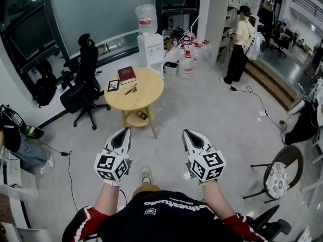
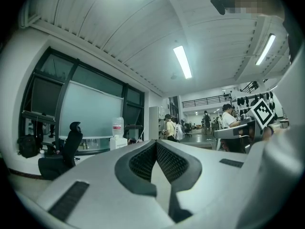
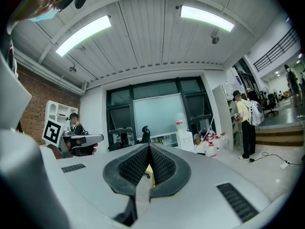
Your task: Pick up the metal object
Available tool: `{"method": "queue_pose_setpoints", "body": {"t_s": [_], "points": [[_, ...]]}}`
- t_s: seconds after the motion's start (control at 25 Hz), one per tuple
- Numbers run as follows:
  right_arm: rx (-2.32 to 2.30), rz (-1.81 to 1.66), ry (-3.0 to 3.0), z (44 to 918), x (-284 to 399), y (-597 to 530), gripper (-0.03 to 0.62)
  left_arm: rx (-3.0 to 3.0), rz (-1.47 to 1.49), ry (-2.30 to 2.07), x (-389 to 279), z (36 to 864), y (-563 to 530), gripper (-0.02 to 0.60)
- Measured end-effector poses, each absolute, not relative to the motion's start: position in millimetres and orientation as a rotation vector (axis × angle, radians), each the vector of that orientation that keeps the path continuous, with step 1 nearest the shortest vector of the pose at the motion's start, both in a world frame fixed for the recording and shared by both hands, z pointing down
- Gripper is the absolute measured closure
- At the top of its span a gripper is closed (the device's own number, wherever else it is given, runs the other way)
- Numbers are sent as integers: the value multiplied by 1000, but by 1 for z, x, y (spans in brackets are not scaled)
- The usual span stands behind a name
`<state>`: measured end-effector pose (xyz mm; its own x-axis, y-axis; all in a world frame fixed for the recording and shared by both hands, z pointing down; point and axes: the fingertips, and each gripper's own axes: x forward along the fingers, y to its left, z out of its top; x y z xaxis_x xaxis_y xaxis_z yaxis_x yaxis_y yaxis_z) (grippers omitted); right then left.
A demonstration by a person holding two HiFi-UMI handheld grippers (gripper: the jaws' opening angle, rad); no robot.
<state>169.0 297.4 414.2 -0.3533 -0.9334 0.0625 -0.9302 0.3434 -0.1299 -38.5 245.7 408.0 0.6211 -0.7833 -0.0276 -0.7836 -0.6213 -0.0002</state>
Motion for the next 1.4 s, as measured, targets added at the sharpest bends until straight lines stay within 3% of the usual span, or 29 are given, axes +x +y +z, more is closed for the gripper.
{"method": "queue_pose_setpoints", "body": {"t_s": [1.4], "points": [[-1790,-274,2626,417,151,130,566,-2805,67,1422,-65,406,77,565]]}}
